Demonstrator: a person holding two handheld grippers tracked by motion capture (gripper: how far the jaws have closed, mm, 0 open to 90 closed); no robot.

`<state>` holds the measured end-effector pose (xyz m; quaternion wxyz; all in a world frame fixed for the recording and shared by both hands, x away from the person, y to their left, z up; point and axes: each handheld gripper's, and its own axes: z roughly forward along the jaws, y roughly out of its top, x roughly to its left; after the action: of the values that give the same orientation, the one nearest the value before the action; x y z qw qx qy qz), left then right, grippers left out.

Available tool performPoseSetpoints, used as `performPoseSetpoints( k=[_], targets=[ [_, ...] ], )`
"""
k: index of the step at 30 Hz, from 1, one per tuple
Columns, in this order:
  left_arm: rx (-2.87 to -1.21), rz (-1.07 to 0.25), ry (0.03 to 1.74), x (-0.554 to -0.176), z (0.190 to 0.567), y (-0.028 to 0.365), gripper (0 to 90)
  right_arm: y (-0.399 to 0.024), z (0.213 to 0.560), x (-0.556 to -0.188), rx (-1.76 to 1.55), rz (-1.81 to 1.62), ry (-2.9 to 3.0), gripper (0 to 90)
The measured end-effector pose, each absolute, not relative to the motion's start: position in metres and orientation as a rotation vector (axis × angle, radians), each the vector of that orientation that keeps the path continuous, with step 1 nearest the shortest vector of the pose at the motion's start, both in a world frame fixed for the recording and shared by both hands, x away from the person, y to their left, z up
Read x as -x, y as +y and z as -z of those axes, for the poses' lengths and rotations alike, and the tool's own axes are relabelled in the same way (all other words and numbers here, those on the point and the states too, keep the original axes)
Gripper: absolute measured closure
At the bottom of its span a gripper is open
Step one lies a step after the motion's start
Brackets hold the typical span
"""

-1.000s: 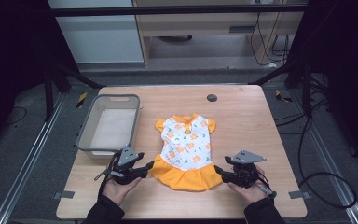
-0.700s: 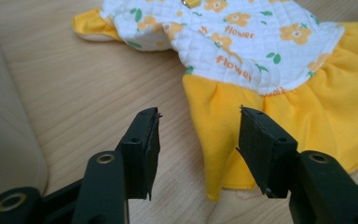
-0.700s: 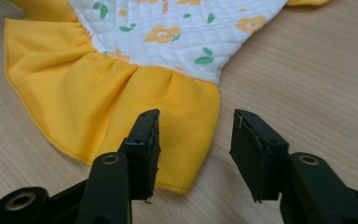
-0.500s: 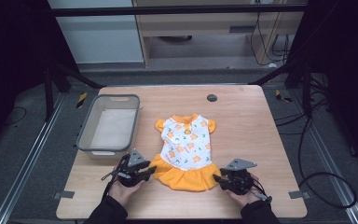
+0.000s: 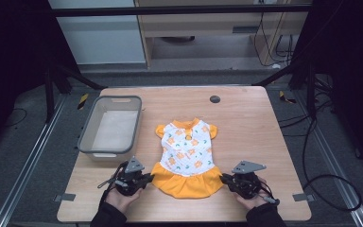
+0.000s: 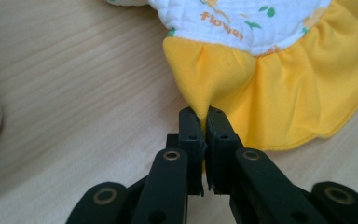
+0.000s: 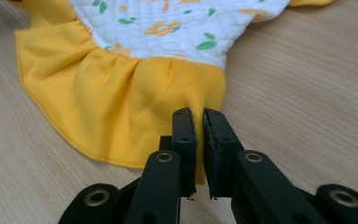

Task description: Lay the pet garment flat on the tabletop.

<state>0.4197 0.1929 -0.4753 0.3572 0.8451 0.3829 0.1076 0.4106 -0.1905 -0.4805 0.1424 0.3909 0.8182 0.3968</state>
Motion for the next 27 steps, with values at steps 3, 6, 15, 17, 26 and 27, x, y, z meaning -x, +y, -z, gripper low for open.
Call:
performPoseSetpoints(
  k=[3, 6, 15, 17, 26, 27],
  targets=[
    [-2.218, -0.270, 0.980, -0.412, 0.481, 0.188, 85.0, -0.196, 0.480, -0.407, -1.147, -1.134, 2.355, 82.8],
    [-2.279, -0.327, 0.946, -0.406, 0.485, 0.180, 78.9, -0.196, 0.485, -0.406, -1.145, -1.066, 2.372, 78.5],
    [-2.089, -0.461, 0.928, -0.397, 0.457, 0.197, 48.8, -0.203, 0.472, -0.403, -1.106, -1.178, 2.270, 72.6],
    [-2.080, -0.470, 0.901, -0.403, 0.449, 0.192, 49.5, -0.202, 0.466, -0.405, -1.103, -1.205, 2.244, 73.3],
    [-2.119, -0.508, 0.844, -0.448, 0.444, 0.138, 70.0, -0.179, 0.462, -0.430, -1.047, -1.290, 2.236, 86.0],
    [-2.115, -0.511, 0.852, -0.453, 0.445, 0.133, 72.3, -0.175, 0.463, -0.433, -1.044, -1.292, 2.246, 86.7]
  ],
)
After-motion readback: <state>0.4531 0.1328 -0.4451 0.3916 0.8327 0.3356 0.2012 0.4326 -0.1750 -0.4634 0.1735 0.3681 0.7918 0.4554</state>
